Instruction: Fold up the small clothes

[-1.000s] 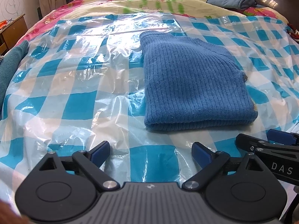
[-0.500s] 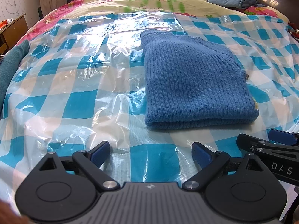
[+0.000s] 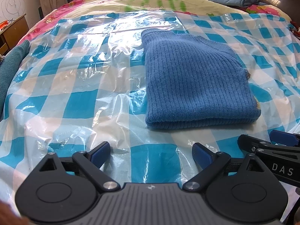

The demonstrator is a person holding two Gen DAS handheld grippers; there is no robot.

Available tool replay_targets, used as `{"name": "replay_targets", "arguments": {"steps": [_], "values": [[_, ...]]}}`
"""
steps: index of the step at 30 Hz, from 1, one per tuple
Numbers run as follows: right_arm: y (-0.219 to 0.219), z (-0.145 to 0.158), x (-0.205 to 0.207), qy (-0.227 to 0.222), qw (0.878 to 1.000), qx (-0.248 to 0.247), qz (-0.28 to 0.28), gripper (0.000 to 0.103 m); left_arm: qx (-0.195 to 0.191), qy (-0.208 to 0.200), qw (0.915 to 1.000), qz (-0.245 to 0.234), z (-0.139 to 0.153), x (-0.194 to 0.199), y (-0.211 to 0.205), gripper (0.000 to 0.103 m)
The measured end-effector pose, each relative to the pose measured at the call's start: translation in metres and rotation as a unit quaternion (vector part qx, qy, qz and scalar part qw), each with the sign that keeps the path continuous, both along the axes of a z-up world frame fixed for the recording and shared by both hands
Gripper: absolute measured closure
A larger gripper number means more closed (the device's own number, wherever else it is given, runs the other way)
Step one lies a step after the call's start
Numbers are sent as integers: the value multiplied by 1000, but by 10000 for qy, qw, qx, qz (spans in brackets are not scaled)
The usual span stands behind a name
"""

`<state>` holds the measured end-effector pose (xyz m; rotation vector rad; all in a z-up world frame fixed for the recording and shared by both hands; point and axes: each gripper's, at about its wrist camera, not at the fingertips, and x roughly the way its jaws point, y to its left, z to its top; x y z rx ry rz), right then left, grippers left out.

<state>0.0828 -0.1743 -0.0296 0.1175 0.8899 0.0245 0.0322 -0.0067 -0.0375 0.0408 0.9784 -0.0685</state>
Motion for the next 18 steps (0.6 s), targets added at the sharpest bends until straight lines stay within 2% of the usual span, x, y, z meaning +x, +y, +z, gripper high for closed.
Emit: {"name": "replay_targets", "arguments": {"steps": [18], "values": [[0,0,0,2,10000,1,3,27,30,-4,10000,6,1,0,-1,5]]}}
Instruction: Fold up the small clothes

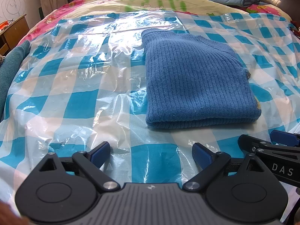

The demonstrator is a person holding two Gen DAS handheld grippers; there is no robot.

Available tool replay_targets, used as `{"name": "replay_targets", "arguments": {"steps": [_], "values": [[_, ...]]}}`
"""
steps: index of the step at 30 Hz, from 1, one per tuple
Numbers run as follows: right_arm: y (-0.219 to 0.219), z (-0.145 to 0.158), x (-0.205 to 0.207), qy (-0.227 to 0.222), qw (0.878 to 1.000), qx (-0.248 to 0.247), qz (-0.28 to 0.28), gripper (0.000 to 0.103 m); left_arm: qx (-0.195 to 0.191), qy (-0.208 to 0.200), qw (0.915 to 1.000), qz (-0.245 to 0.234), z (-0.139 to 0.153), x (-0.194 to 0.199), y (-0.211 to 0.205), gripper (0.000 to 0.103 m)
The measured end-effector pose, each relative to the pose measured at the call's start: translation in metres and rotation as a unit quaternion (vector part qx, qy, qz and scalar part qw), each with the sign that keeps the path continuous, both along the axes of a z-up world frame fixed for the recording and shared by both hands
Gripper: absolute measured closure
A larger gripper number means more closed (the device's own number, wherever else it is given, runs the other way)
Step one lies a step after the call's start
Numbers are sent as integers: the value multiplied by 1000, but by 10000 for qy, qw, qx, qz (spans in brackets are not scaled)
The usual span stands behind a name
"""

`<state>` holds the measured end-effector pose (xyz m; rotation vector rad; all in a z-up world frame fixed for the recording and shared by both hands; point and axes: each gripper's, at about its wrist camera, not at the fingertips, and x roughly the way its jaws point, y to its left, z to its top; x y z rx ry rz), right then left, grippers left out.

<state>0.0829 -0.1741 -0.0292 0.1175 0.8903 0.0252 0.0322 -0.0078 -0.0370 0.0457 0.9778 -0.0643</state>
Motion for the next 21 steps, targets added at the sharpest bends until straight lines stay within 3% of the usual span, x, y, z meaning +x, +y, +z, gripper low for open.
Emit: {"name": "replay_targets", "arguments": {"steps": [21], "values": [[0,0,0,0,10000,2,3,27,8,-31,10000,11,1,-2,-1,5]]}}
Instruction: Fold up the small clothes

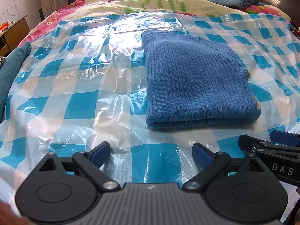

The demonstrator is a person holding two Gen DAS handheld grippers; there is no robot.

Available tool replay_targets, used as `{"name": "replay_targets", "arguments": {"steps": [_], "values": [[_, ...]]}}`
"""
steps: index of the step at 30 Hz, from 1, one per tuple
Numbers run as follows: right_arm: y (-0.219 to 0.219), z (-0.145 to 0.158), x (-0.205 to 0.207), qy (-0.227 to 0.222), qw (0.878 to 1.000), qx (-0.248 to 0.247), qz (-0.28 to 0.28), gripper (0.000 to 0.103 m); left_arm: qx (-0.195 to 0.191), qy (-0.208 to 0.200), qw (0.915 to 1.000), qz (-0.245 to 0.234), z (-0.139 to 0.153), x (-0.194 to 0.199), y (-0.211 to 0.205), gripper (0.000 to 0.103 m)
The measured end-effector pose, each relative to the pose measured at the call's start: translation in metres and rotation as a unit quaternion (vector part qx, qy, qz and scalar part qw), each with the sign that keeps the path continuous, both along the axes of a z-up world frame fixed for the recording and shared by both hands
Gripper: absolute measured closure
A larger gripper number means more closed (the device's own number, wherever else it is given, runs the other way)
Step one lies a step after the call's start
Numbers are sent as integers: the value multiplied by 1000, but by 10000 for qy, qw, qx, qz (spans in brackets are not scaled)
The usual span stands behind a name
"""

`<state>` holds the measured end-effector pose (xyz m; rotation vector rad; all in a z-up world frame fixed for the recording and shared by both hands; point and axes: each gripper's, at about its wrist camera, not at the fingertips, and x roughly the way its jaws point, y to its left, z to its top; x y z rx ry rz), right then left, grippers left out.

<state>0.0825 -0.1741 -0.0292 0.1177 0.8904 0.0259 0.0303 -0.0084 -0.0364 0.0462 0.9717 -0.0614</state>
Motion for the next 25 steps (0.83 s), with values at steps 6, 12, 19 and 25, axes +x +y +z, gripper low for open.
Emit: {"name": "replay_targets", "arguments": {"steps": [6,12,19,25], "values": [[0,0,0,-7,10000,21,2,27,-25,47,10000,22,0,0,0,5],[-1,0,-1,-21,10000,60,-1,26,-89,73,9999,61,0,1,2,5],[-1,0,-1,-22,10000,67,-5,26,-137,83,9999,52,-1,1,2,5],[0,0,-1,-44,10000,64,1,25,-185,26,9998,78,0,0,3,5]]}}
